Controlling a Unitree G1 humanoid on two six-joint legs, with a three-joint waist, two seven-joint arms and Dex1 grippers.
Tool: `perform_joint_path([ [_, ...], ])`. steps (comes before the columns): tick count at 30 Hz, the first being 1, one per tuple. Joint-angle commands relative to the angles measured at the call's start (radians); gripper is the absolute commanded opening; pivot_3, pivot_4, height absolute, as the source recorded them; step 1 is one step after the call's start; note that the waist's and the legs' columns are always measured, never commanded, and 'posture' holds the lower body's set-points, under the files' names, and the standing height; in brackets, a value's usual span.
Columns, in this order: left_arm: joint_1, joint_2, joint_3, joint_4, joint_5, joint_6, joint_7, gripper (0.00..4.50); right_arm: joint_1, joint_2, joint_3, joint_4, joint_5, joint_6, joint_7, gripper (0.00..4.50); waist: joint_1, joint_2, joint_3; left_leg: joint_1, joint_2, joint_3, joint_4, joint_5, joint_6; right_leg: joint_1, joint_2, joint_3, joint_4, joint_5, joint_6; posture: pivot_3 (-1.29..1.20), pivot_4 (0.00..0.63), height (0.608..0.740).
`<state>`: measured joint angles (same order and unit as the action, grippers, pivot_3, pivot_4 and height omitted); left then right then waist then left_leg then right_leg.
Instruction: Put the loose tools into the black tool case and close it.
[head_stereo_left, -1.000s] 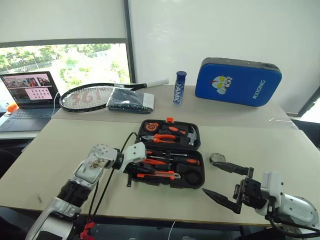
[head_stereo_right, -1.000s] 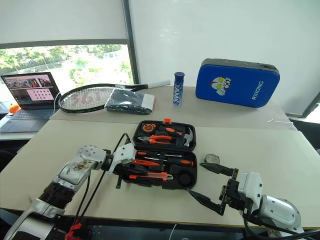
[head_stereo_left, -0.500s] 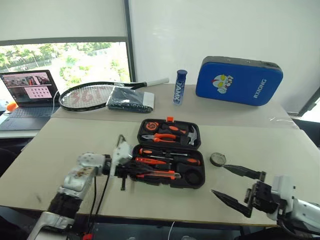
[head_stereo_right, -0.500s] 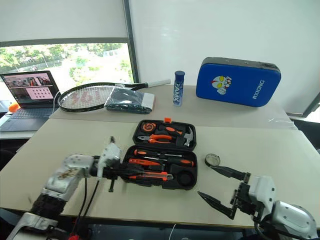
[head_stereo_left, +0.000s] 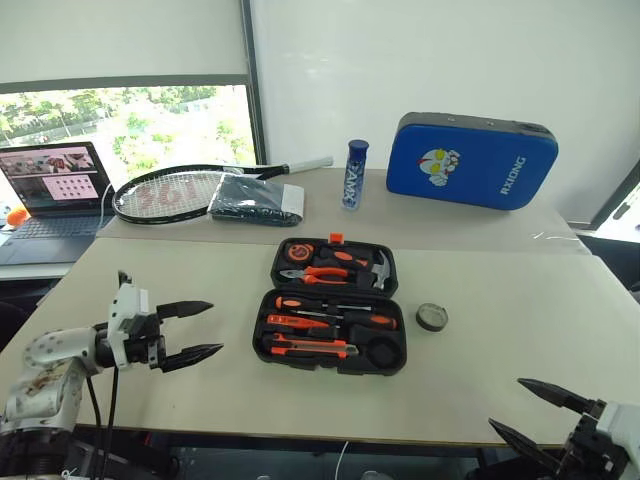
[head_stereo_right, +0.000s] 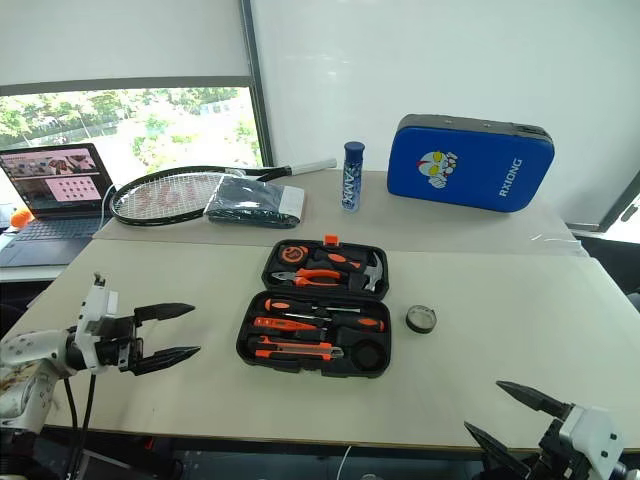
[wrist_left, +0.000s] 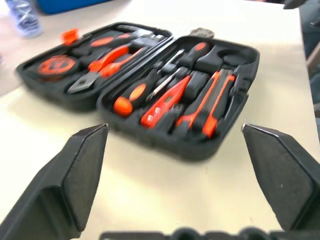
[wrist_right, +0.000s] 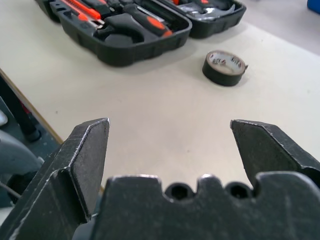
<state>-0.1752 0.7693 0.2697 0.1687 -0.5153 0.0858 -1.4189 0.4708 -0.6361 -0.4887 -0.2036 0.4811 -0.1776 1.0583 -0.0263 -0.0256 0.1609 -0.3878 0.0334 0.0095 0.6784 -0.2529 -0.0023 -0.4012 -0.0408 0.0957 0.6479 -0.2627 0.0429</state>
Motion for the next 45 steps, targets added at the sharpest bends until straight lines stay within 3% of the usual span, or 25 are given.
perform_joint_path([
  [1, 0.001, 0.007, 0.003, -0.072, -0.042, 0.007, -0.021, 4.45, -0.172, -0.13, 0.074, -0.06, -0.025, 0.174, -0.052, 4.5, -0.006, 0.0, 0.0, 0.001, 0.0, 0.001, 0.0, 0.0, 0.0, 0.0, 0.0, 0.001, 0.0, 0.001, 0.001, 0.0, 0.15, 0.74],
  [6, 0.003, -0.011, -0.047, -0.118, -0.032, 0.015, -0.012, 4.45, -0.547, -0.28, 0.34, 0.042, -0.169, 0.404, -0.032, 4.5, -0.018, 0.0, 0.001, 0.001, 0.0, 0.002, 0.0, 0.001, 0.001, -0.001, 0.001, 0.002, 0.0, 0.003, -0.001, 0.0, 0.15, 0.74],
  [9, -0.001, -0.019, -0.062, -0.131, -0.027, 0.01, -0.001, 4.45, -0.762, -0.285, 0.497, 0.17, -0.26, 0.505, -0.009, 4.5, -0.014, -0.001, 0.001, -0.002, 0.001, 0.0, -0.002, 0.0, 0.001, -0.004, 0.003, 0.0, 0.0, 0.004, -0.006, 0.0, 0.15, 0.74],
  [13, 0.007, -0.017, -0.066, -0.141, -0.024, -0.004, 0.0, 4.45, -0.903, -0.283, 0.623, 0.293, -0.341, 0.502, 0.068, 4.5, -0.004, 0.0, 0.002, -0.009, -0.001, -0.001, -0.002, -0.001, 0.003, -0.009, 0.001, 0.0, -0.001, 0.003, -0.006, 0.0, 0.15, 0.74],
  [16, 0.018, -0.018, -0.067, -0.154, -0.021, -0.01, 0.006, 4.5, -0.968, -0.274, 0.692, 0.354, -0.391, 0.504, 0.105, 3.87, -0.001, 0.0, 0.002, -0.02, -0.002, 0.0, 0.0, -0.001, 0.003, -0.022, -0.002, 0.0, 0.001, 0.004, -0.005, 0.0, 0.15, 0.74],
  [20, 0.029, -0.017, -0.064, -0.158, -0.023, -0.02, 0.006, 4.5, -1.012, -0.263, 0.727, 0.404, -0.433, 0.477, 0.118, 2.45, 0.001, 0.0, 0.002, -0.02, -0.002, 0.0, 0.0, -0.001, 0.003, -0.022, -0.002, -0.001, 0.001, 0.004, -0.005, 0.0, 0.15, 0.74],
  [27, 0.038, -0.019, -0.071, -0.169, -0.027, -0.034, 0.002, 4.5, -1.033, -0.278, 0.669, 0.37, -0.38, 0.419, 0.189, 0.1, 0.001, 0.0, 0.002, -0.018, -0.002, 0.001, 0.001, -0.001, 0.003, -0.02, -0.002, -0.001, 0.002, 0.005, -0.005, 0.0, 0.15, 0.74],
  [30, 0.033, -0.023, -0.08, -0.165, -0.023, -0.037, 0.001, 4.5, -1.037, -0.268, 0.623, 0.285, -0.285, 0.435, 0.254, 0.04, 0.002, 0.0, 0.002, -0.018, -0.002, 0.001, 0.001, -0.001, 0.003, -0.021, -0.002, -0.001, 0.003, 0.005, -0.005, 0.0, 0.15, 0.74],
  [35, 0.03, -0.027, -0.097, -0.155, -0.013, -0.043, 0.002, 4.5, -1.029, -0.227, 0.637, 0.015, -0.153, 0.639, 0.254, 0.04, -0.008, 0.001, 0.002, -0.018, -0.001, 0.0, 0.001, -0.001, 0.003, -0.021, -0.001, -0.001, 0.005, 0.005, -0.005, 0.0, 0.15, 0.74],
  [39, 0.032, -0.033, -0.108, -0.161, -0.008, -0.044, 0.005, 4.5, -0.994, -0.21, 0.711, -0.108, -0.179, 0.748, 0.199, 0.04, -0.009, 0.001, 0.002, -0.018, -0.001, -0.002, 0.002, -0.001, 0.003, -0.021, -0.001, -0.001, 0.007, 0.005, -0.005, 0.0, 0.15, 0.74],
  [45, 0.033, -0.033, -0.114, -0.171, -0.007, -0.039, 0.005, 4.5, -0.978, -0.247, 0.788, -0.123, -0.259, 0.748, 0.187, 0.04, -0.006, 0.0, 0.002, -0.018, -0.002, -0.001, 0.005, 0.0, 0.002, -0.021, -0.002, -0.001, 0.008, 0.005, -0.005, 0.0, 0.15, 0.74],
])
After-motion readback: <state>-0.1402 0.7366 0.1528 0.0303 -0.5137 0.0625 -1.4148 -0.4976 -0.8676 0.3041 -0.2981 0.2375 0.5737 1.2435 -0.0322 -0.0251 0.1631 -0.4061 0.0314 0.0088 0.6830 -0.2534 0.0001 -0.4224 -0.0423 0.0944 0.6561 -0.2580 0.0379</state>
